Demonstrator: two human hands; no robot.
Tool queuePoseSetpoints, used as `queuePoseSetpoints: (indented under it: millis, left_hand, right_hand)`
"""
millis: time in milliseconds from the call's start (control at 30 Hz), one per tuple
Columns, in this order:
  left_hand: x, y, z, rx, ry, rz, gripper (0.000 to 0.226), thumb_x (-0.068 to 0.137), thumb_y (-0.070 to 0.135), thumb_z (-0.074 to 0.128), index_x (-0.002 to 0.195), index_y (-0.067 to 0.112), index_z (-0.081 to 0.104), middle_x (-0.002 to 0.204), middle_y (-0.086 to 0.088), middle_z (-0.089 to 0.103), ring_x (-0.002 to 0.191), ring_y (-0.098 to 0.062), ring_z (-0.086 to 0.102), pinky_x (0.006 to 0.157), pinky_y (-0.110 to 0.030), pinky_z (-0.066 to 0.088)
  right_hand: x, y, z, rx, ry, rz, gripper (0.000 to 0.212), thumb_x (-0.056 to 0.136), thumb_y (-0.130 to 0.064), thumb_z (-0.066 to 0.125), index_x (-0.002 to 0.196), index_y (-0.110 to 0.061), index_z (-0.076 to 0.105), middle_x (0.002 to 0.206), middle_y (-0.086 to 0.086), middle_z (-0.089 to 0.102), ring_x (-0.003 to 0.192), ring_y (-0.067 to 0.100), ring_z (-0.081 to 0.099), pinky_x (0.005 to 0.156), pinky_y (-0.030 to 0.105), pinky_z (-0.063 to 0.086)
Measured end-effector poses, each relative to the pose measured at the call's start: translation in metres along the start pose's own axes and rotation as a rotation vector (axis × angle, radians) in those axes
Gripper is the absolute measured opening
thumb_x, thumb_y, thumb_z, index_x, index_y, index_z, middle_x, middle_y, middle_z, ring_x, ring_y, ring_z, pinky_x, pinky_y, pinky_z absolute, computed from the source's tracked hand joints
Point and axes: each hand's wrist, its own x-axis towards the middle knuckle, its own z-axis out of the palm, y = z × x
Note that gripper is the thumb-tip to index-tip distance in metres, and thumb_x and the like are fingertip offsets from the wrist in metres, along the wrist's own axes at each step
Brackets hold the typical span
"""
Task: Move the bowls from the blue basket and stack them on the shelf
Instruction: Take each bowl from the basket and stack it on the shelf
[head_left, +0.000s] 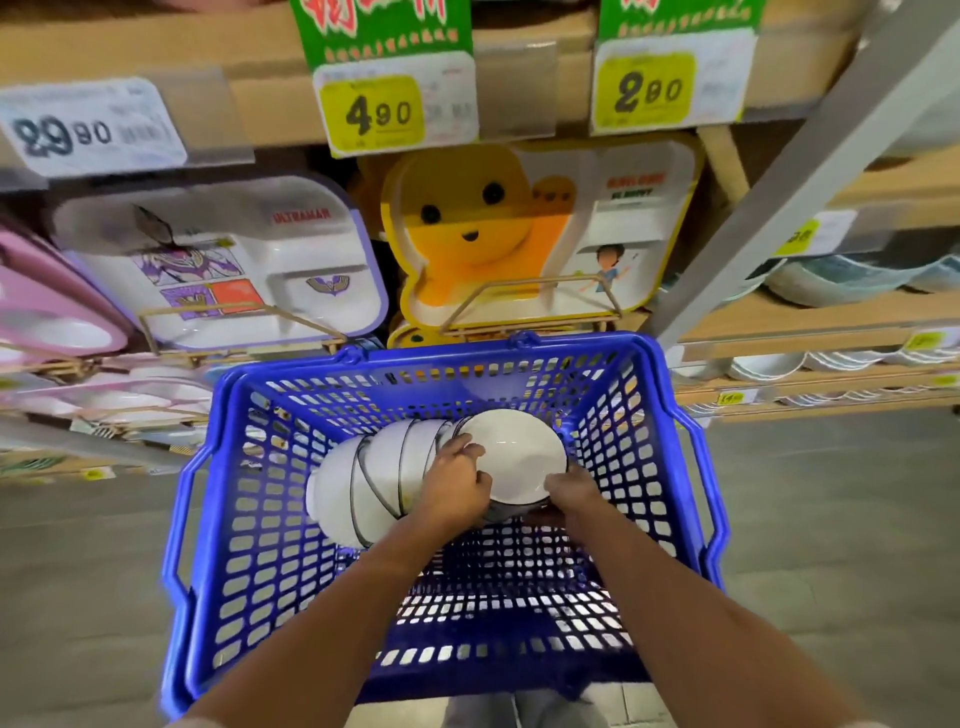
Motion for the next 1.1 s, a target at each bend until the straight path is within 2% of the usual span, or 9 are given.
queuePoseSetpoints:
  millis: [67, 133, 267, 367, 567, 667, 933, 1033, 1100]
  left_hand:
    - [-0.004, 0.003, -0.007, 0.003, -0.015, 0.006, 0.042, 0.097, 0.018, 0.046, 0.138, 0.008, 0.048, 0.157, -0.002, 0.029, 0.146, -0.014, 0.021, 0.116, -0.021, 0.015]
    - [-0.011, 0.009, -0.015, -0.061, 0.015, 0.008, 0.044, 0.096, 0.015, 0.048, 0.139, 0.005, 0.045, 0.155, -0.005, 0.031, 0.144, -0.018, 0.026, 0.117, -0.023, 0.018]
    - [-0.033, 0.026, -0.028, -0.332, 0.175, -0.016, 0.049, 0.094, 0.01, 0.053, 0.141, 0.009, 0.041, 0.144, -0.009, 0.047, 0.131, -0.026, 0.045, 0.103, -0.027, 0.035]
    - [-0.049, 0.04, -0.036, -0.493, 0.154, -0.115, 0.048, 0.099, 0.023, 0.049, 0.145, 0.015, 0.036, 0.146, -0.006, 0.048, 0.131, -0.025, 0.046, 0.093, -0.024, 0.034]
    - [-0.08, 0.074, -0.041, -0.841, 0.161, -0.107, 0.062, 0.097, 0.022, 0.053, 0.151, 0.021, 0.022, 0.144, -0.004, 0.045, 0.121, -0.02, 0.047, 0.098, -0.029, 0.037]
    - [-0.095, 0.091, -0.05, -1.023, 0.248, -0.095, 0.069, 0.097, 0.018, 0.052, 0.154, 0.025, 0.013, 0.146, -0.005, 0.041, 0.128, -0.025, 0.044, 0.109, -0.045, 0.038]
    - [-0.125, 0.123, -0.11, -1.282, 0.555, 0.029, 0.054, 0.095, 0.004, 0.038, 0.142, 0.03, 0.041, 0.131, -0.004, 0.052, 0.111, -0.029, 0.053, 0.089, -0.047, 0.052]
    - [-0.134, 0.131, -0.136, -1.3, 0.596, 0.068, 0.054, 0.092, 0.005, 0.036, 0.139, 0.028, 0.047, 0.13, -0.006, 0.054, 0.112, -0.031, 0.052, 0.085, -0.047, 0.052]
    - [-0.144, 0.139, -0.153, -1.302, 0.592, 0.149, 0.051, 0.091, 0.005, 0.035, 0.134, 0.026, 0.049, 0.123, -0.006, 0.057, 0.105, -0.028, 0.054, 0.074, -0.039, 0.052]
  right_hand:
    - [-0.013, -0.009, -0.007, 0.05, 0.019, -0.011, 0.037, 0.091, 0.004, 0.045, 0.125, -0.005, 0.055, 0.108, 0.018, 0.061, 0.079, 0.035, 0.063, 0.05, 0.04, 0.059]
    - [-0.027, -0.018, -0.014, 0.087, 0.015, 0.0, 0.038, 0.093, 0.004, 0.04, 0.127, -0.007, 0.053, 0.11, 0.017, 0.061, 0.064, 0.03, 0.062, 0.038, 0.034, 0.054]
    - [-0.057, -0.032, -0.026, 0.113, -0.012, -0.038, 0.036, 0.092, 0.0, 0.043, 0.127, -0.005, 0.053, 0.114, 0.018, 0.065, 0.065, 0.027, 0.068, 0.045, 0.036, 0.057]
    - [-0.08, -0.041, -0.035, 0.2, -0.023, -0.062, 0.038, 0.091, 0.002, 0.042, 0.127, -0.007, 0.051, 0.114, 0.018, 0.064, 0.074, 0.029, 0.069, 0.044, 0.034, 0.056]
    - [-0.131, -0.063, -0.039, 0.211, -0.038, -0.148, 0.034, 0.092, 0.0, 0.042, 0.124, -0.011, 0.041, 0.12, 0.018, 0.059, 0.075, 0.03, 0.069, 0.047, 0.033, 0.057]
    - [-0.157, -0.072, -0.038, 0.218, -0.06, -0.205, 0.037, 0.089, 0.002, 0.047, 0.124, -0.01, 0.039, 0.116, 0.019, 0.059, 0.073, 0.03, 0.069, 0.047, 0.034, 0.056]
    - [-0.241, -0.084, -0.041, 0.197, -0.21, -0.4, 0.041, 0.09, -0.016, 0.053, 0.125, -0.009, 0.034, 0.102, 0.025, 0.062, 0.055, 0.028, 0.067, 0.054, 0.034, 0.057]
    - [-0.275, -0.089, -0.046, 0.182, -0.201, -0.481, 0.038, 0.088, -0.028, 0.061, 0.117, -0.019, 0.038, 0.102, 0.012, 0.063, 0.064, 0.024, 0.068, 0.057, 0.039, 0.06]
    - [-0.292, -0.095, -0.053, 0.18, -0.145, -0.559, 0.037, 0.086, -0.033, 0.064, 0.113, -0.023, 0.042, 0.104, 0.006, 0.061, 0.079, 0.021, 0.066, 0.071, 0.046, 0.062]
